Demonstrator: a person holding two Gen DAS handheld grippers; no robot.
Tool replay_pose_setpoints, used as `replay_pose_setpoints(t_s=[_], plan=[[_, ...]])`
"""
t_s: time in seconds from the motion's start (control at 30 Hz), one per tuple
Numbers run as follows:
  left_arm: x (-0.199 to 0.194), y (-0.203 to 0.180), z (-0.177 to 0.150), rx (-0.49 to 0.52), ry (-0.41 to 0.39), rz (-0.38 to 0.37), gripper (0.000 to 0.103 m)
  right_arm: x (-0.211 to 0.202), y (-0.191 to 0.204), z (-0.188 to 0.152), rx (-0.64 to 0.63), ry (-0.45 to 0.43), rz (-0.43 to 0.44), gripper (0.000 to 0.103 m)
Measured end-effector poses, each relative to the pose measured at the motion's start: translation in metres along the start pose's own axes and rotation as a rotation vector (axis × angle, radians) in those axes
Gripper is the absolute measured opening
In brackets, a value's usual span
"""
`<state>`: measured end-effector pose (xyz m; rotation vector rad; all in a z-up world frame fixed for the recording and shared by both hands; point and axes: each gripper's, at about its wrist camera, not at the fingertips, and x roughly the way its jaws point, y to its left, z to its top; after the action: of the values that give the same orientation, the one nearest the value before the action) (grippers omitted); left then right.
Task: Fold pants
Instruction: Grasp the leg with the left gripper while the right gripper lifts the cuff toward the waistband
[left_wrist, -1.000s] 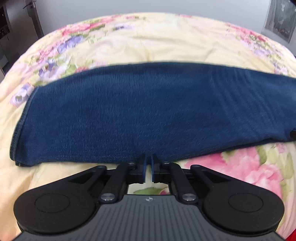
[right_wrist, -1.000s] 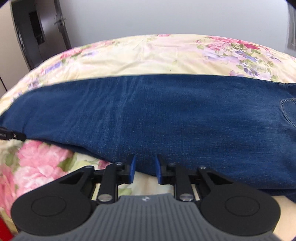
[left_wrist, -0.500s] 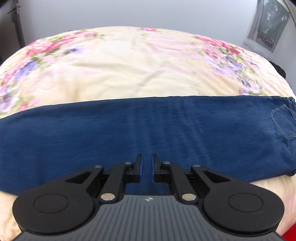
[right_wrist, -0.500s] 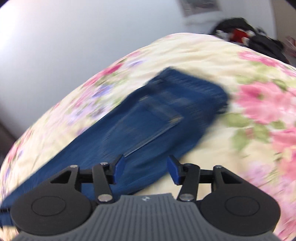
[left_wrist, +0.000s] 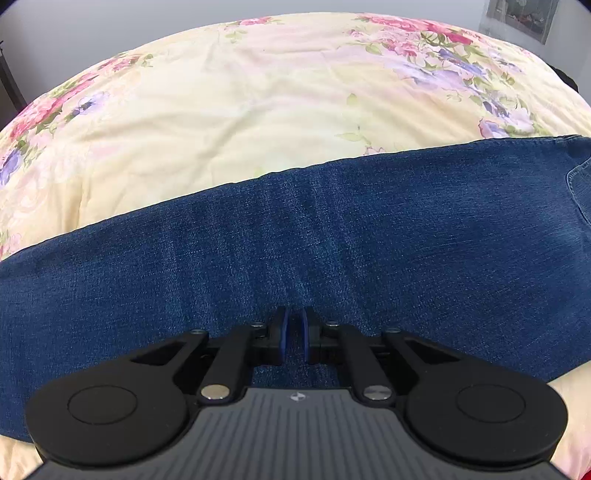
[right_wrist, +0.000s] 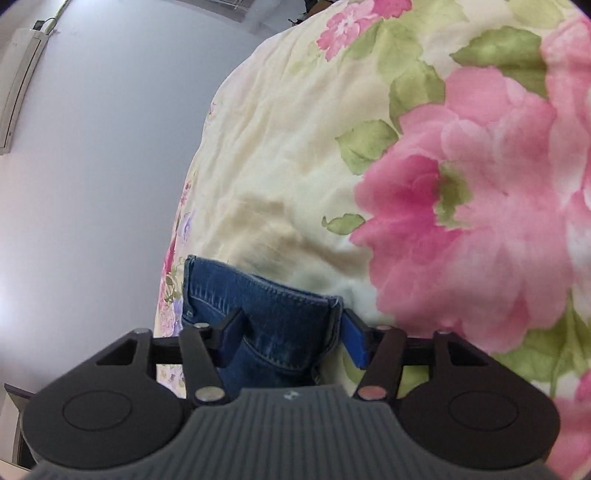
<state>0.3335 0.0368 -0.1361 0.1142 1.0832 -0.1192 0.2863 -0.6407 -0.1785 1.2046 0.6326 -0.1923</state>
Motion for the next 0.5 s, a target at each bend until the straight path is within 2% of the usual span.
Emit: replay_pose_setpoints(t_s=[0.03,0.07,0.13,0.17,0.2,0.27,0.37,0.43,0.5], plan=[[0.002,0.0,0.001,0.003,0.004,0.004,0.009,0.0,0.007,0.004,-0.037,-0.006,-0.006,0.013],[0.003,0.0,0.002,0.003,0.006,0.006,0.009,-0.003,0.02,0.008,-0.103,-0.028,-0.008,0.008],[0.005,0.0,0.002,0.004,0.007,0.003,0.009,-0.015,0.056,0.009,-0.337,-0.1,0.003,0.006],[0.007,0.0,0.002,0.006,0.008,0.004,0.01,-0.015,0.072,0.007,-0.456,-0.129,-0.048,0.004],[0.008,0.0,0.002,0.009,0.007,0.005,0.01,-0.011,0.077,0.007,-0.511,-0.138,-0.107,0.0],[0.01,0.0,0.001,0.008,0.001,0.005,0.011,0.007,0.064,0.014,-0.491,-0.091,-0.196,0.0],[0.01,0.003,0.0,-0.009,-0.003,0.0,0.011,0.025,0.041,0.016,-0.486,-0.08,-0.288,0.0],[0.01,0.003,0.001,-0.004,-0.005,-0.003,0.011,0.02,0.03,0.025,-0.414,-0.069,-0.253,0.0],[0.008,0.003,0.001,-0.004,-0.014,-0.006,0.011,0.012,0.034,0.026,-0.431,-0.08,-0.245,0.001]])
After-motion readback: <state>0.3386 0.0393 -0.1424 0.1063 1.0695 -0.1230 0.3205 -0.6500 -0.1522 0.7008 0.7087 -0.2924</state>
